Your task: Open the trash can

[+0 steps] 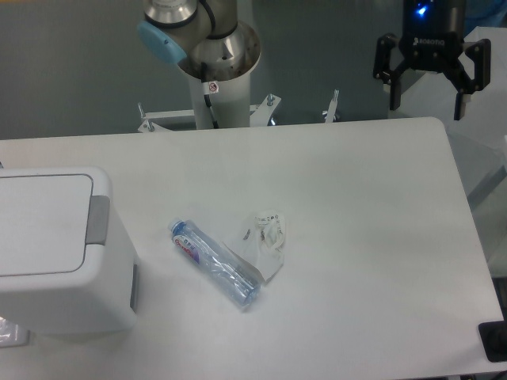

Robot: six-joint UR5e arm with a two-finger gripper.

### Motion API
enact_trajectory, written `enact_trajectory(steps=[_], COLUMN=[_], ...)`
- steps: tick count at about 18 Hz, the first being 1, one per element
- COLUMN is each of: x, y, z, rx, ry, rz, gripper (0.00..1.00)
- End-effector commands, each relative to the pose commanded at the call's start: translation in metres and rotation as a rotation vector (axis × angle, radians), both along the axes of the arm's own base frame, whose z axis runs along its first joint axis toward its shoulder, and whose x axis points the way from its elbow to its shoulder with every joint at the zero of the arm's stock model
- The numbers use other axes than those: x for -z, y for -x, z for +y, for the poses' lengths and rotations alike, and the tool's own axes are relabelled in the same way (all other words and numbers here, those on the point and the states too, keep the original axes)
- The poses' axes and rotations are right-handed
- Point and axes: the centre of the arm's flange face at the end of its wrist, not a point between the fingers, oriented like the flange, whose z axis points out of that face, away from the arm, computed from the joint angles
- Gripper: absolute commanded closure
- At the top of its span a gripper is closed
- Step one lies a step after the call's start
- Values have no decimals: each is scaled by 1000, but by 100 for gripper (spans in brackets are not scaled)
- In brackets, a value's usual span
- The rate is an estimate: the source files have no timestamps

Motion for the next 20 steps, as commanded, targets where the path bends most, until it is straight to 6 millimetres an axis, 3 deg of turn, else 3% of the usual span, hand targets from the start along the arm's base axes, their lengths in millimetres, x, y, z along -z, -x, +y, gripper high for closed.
enact_trajectory(steps=[10, 20], x=[-8, -18], y=[-6, -40], z=[2, 54], rx=[-82, -205], ry=[-50, -185], rz=[-45, -188], gripper=[0, 0])
